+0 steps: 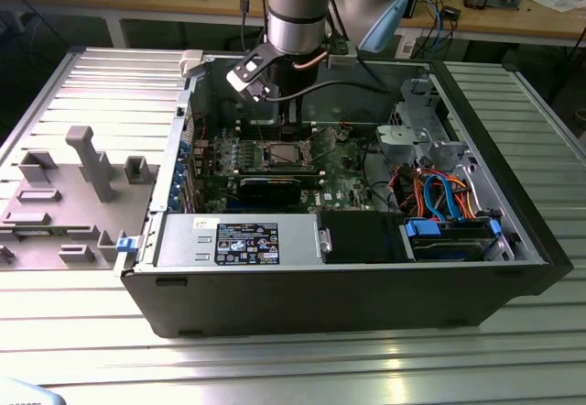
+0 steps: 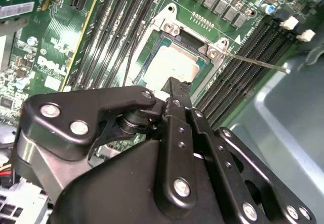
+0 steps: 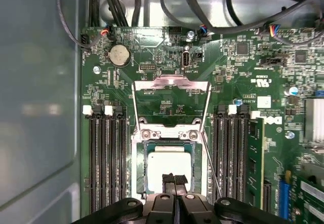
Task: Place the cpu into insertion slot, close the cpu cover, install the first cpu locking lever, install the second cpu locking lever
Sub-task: 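Place the cpu into insertion slot, then close the cpu cover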
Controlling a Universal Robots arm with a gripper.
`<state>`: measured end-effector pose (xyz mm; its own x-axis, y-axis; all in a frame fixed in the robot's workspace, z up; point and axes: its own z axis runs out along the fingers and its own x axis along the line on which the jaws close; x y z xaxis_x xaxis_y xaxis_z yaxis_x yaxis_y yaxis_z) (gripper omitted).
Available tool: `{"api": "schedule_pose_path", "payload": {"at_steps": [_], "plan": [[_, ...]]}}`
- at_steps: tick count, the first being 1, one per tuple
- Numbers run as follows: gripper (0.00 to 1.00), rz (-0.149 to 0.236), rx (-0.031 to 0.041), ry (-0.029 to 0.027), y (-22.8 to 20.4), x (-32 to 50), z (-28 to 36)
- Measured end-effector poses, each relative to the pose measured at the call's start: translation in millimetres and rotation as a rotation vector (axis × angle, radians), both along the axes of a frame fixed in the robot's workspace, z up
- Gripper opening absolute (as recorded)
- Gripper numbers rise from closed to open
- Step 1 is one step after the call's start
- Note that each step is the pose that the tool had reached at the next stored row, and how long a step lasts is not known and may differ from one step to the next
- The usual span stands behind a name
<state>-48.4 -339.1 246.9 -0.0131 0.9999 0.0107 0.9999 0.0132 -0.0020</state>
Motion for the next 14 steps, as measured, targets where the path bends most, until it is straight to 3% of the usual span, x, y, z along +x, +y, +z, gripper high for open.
{"api": "schedule_pose_path", "payload": {"at_steps": [6, 14], "plan": [[0.11, 0.000, -0.0008, 0.0001, 0.0, 0.0, 24.7], [0.11, 0.000, -0.0007, 0.0000, 0.0, 0.1, 26.0]]}}
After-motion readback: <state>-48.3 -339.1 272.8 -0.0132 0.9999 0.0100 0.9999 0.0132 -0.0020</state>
